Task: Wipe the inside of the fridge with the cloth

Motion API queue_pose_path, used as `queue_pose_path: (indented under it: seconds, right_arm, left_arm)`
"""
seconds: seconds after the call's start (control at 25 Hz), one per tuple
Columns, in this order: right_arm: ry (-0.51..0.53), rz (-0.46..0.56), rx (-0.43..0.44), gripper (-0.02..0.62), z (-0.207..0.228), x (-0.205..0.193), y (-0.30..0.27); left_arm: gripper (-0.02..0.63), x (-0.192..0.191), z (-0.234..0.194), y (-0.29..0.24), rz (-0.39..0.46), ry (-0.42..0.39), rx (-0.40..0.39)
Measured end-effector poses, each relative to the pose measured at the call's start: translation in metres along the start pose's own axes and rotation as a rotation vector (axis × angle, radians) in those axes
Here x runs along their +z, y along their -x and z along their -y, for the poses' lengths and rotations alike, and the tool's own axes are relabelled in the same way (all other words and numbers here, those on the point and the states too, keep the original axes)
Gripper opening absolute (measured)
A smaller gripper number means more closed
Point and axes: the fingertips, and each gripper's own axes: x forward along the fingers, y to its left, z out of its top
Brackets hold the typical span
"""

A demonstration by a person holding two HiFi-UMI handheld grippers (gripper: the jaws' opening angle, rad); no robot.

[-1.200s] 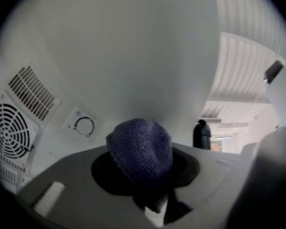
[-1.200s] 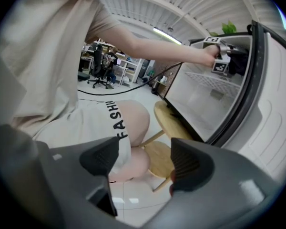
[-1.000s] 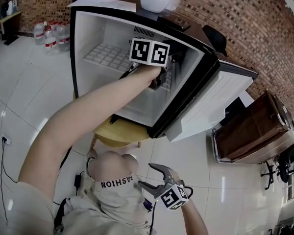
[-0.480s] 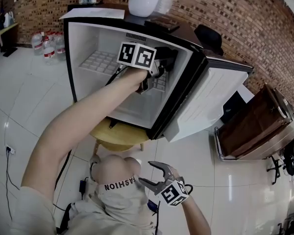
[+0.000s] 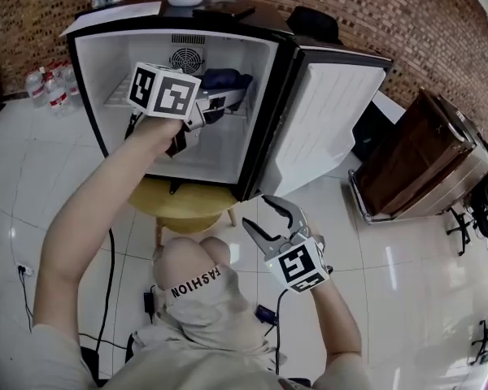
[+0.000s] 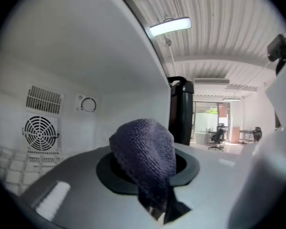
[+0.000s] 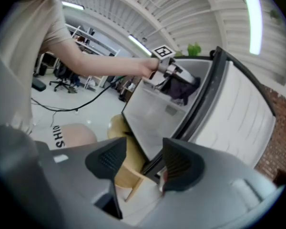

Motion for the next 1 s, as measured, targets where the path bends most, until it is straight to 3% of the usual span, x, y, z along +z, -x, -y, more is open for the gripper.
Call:
queue_pose_path:
  seconds: [0.16,0.28,0.44,0.56,0.72,0.88,1.0]
  right_arm:
    - [-0.106,0.071,-0.169,0.234,0.062,0.044,0.005]
    - [-0.192,0.134,-0.264,0.189,0.1,0.077,0.014]
    - [-0.175,0.182,-0.279,0.189,0.105,0.104,0.02]
    - [-0.151,0.21,-0.296,0.179,0.097,0.106,0.02]
    - [-0.146,0.195,-0.306,0.173,0.093,0.097,0.013]
    - [-0.126,0.193,-0.287,0.173,0.089,0.098,0.006]
    - [-0.116,0.187,-0.267,0.173,0.08,0.098,0.0]
  left_arm:
    - [0.123,0.014,-0.033,-0.021,-0.018,-0.009,0.141]
    - [0.123,0.026,-0.055,-0.043,-0.051,-0.04,0.207]
    - [0.123,0.036,-0.087,-0.062,-0.083,-0.155,0.334]
    - [0.124,0.029,-0.107,-0.067,-0.08,-0.165,0.383]
    - [0.126,0.003,-0.112,-0.075,-0.156,-0.132,0.323]
    - [0.123,-0.025,-0.086,-0.072,-0.348,-0.222,0.203]
    - [0.121,-0.038,-0.058,-0.063,-0.442,-0.282,0.134]
